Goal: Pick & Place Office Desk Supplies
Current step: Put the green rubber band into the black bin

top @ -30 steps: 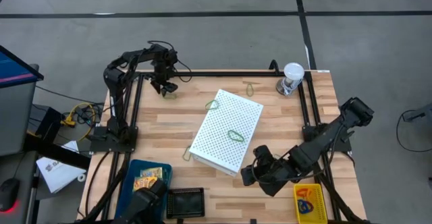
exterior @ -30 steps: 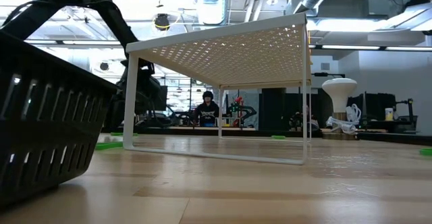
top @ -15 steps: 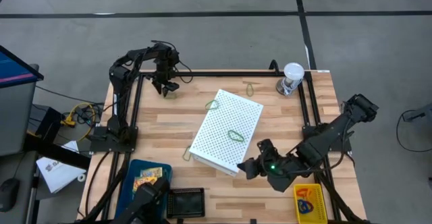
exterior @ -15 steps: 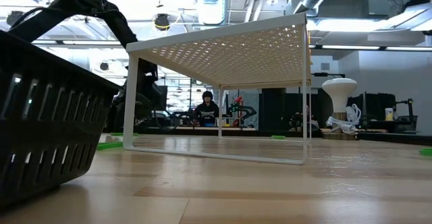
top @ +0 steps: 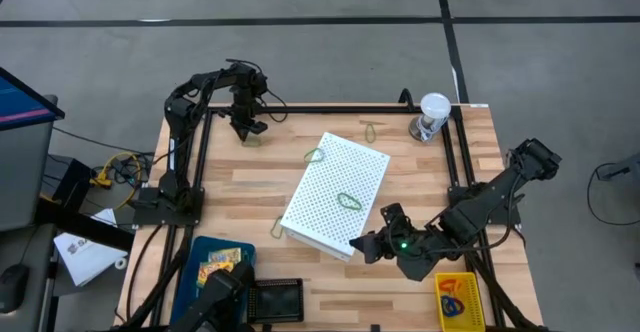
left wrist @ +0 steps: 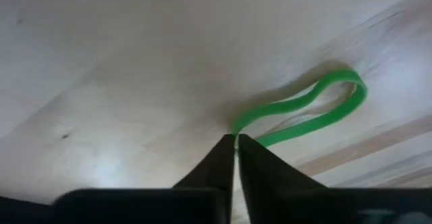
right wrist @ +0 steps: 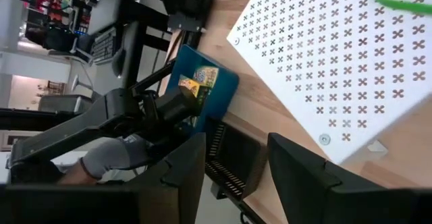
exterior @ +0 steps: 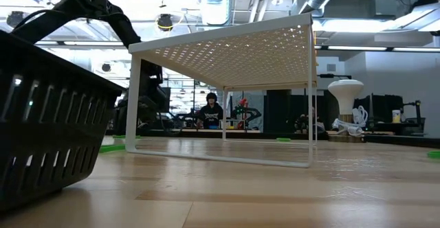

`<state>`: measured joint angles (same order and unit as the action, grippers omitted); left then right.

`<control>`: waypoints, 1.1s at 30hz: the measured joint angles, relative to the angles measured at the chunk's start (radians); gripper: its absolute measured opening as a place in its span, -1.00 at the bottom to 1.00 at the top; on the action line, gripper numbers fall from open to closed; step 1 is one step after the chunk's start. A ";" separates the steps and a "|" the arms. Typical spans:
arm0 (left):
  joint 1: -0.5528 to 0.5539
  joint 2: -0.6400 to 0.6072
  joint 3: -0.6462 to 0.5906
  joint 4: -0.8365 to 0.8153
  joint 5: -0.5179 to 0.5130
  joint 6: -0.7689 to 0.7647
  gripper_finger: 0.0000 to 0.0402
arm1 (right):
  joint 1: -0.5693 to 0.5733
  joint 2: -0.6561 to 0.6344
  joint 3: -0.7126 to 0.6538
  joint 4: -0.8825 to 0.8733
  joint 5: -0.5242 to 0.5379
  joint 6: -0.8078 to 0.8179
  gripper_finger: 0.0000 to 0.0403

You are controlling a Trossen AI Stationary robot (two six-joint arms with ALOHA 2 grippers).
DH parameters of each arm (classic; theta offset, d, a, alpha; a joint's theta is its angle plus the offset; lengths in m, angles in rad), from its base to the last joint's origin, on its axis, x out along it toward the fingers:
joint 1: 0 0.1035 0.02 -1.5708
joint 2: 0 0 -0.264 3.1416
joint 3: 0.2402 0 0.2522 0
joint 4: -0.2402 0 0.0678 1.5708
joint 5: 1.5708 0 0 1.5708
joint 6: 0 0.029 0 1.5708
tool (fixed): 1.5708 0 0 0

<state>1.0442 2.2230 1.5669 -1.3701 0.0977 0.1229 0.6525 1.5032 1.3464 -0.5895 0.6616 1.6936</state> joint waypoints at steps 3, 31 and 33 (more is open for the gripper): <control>0.000 0.000 0.000 0.001 0.007 0.005 -0.97 | 0.000 0.000 0.000 -0.001 -0.001 0.000 -0.22; -0.003 0.004 -0.001 0.015 0.023 0.085 -0.98 | 0.015 0.000 0.000 0.000 -0.001 0.016 -0.22; -0.004 0.004 -0.001 0.022 0.012 0.100 -0.99 | 0.016 0.000 0.000 -0.001 0.000 0.017 -0.22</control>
<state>1.0398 2.2269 1.5661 -1.3481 0.1098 0.2225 0.6685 1.5032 1.3464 -0.5903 0.6621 1.7104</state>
